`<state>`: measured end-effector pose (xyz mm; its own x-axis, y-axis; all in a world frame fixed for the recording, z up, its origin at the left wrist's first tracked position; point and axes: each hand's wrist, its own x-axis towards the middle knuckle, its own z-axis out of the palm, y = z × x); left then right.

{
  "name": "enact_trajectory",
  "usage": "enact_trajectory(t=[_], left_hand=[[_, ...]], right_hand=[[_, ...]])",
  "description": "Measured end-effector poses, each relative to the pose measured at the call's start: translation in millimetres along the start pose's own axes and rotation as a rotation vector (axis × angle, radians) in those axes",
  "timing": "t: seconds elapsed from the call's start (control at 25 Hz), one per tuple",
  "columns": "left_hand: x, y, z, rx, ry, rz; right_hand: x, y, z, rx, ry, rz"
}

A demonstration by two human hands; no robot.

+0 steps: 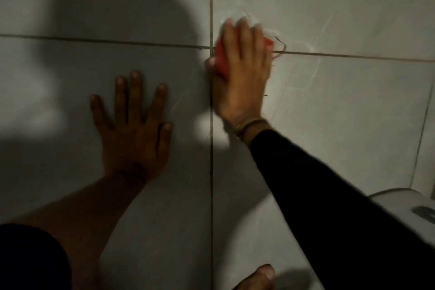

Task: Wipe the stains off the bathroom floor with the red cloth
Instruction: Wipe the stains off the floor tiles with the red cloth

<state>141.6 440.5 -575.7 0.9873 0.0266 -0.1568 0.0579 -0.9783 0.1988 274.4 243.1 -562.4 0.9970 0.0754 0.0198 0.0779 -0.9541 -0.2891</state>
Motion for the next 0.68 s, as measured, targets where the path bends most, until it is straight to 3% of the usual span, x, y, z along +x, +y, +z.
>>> enact_trajectory(t=[0.08,0.16,0.28,0.36,0.48,0.56,0.68], left_hand=[[-1,0,-1,-0.008,0.013,0.001],[0,1,1,0.001,0.016,0.004],[-1,1,3,0.02,0.017,0.003],[0,0,4,0.013,0.004,0.005],[0,1,3,-0.001,0.001,-0.002],[1,0,3,-0.013,-0.001,-0.004],[1,0,1,-0.036,-0.004,0.001]], right_hand=[[-73,-22,6,0.043,-0.121,-0.209],[-176,-10,-14,-0.015,-0.3,-0.306],[-251,60,-57,-0.156,-0.381,-0.14],[-220,110,-74,-0.211,-0.288,0.083],[-86,137,-62,-0.119,-0.017,0.335],[-17,104,-35,-0.123,0.063,0.25],[-78,48,-10,-0.132,-0.175,-0.144]])
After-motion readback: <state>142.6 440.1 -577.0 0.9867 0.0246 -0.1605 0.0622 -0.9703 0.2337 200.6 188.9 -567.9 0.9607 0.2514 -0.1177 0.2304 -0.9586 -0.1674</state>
